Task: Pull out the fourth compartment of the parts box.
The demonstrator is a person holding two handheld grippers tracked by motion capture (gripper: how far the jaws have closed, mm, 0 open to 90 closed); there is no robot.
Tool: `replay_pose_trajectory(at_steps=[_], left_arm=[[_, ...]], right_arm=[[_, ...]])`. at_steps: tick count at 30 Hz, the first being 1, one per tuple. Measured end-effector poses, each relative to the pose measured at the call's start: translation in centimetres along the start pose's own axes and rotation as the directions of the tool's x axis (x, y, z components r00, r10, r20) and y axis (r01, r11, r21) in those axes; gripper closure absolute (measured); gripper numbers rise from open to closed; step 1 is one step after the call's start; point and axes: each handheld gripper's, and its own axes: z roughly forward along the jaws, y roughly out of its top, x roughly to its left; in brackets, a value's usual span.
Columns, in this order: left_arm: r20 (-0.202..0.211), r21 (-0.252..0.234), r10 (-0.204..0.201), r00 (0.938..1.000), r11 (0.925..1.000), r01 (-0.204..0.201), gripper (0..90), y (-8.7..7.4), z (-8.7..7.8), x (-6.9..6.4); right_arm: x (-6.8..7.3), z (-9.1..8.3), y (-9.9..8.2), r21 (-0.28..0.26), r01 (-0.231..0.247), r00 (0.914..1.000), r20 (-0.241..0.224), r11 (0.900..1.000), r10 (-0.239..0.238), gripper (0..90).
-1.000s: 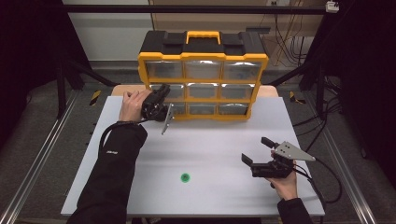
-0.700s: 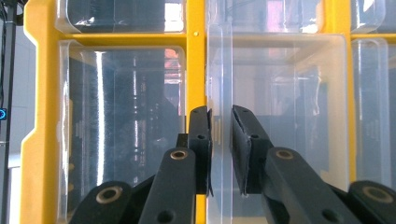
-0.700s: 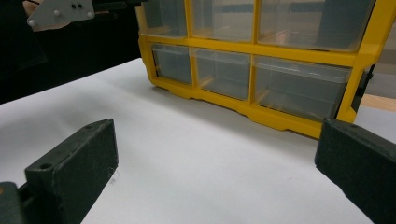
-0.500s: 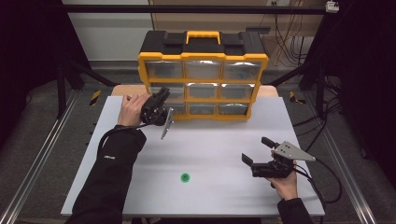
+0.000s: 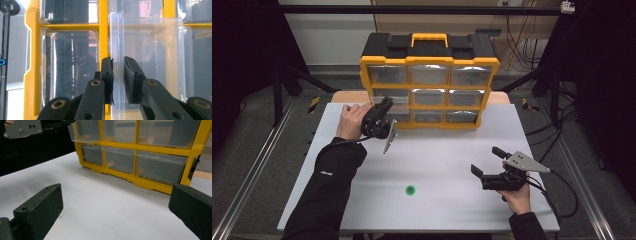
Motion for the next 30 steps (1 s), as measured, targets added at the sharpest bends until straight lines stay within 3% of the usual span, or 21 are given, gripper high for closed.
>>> replay_pose_trajectory(at_steps=[30], left_arm=[[-0.02, -0.023, 0.002, 0.9998, 0.9997, -0.003, 78.0, 0.6, -2.5, -0.5]], right_arm=[[-0.1, -0.1, 0.0, -0.002, 0.008, 1.0, -0.001, 1.0, -0.008, 0.1]])
